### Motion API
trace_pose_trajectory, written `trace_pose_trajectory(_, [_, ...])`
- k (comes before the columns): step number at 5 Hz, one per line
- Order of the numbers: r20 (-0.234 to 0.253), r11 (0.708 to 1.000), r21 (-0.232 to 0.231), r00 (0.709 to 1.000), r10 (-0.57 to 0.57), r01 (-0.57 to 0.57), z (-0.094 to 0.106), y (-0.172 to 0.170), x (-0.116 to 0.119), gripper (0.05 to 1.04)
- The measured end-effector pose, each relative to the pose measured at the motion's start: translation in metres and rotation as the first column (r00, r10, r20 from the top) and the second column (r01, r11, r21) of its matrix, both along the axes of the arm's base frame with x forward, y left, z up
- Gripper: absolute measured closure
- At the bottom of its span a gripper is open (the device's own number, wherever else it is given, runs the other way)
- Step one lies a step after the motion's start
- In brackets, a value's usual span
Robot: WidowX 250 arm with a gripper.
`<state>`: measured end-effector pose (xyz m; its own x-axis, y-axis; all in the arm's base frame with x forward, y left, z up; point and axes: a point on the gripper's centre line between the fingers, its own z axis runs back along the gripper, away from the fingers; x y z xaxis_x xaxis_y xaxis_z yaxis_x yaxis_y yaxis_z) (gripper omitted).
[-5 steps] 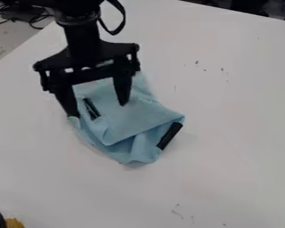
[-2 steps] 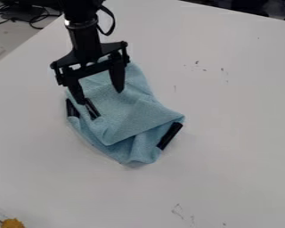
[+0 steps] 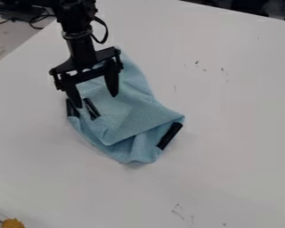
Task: Unfold the cloth from the bottom left to the top right
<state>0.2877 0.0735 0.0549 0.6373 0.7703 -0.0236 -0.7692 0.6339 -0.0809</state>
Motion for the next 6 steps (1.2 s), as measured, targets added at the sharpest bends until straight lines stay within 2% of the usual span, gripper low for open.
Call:
trace_pose_trajectory(1, [-0.031,1.0,-0.022,0.999,0.016,-0.017,-0.016,0.007,-0.002,0.082])
trace_pose_trajectory(2, [-0.051,1.0,-0.008,0.999,0.015,-0.015,-0.023,0.012,0.001,0.082])
trace_pose_trajectory(3, [-0.048,1.0,0.002,0.999,0.015,-0.014,-0.026,0.015,0.002,0.083])
trace_pose_trajectory(4, [-0.074,1.0,0.002,0.997,0.018,-0.018,-0.036,0.019,0.006,0.093])
trace_pose_trajectory(5, [-0.091,1.0,-0.003,0.996,0.012,-0.012,-0.043,0.02,0.008,0.164])
trace_pose_trajectory(6, [-0.106,1.0,0.001,0.994,0.015,-0.015,-0.047,0.022,0.011,0.453])
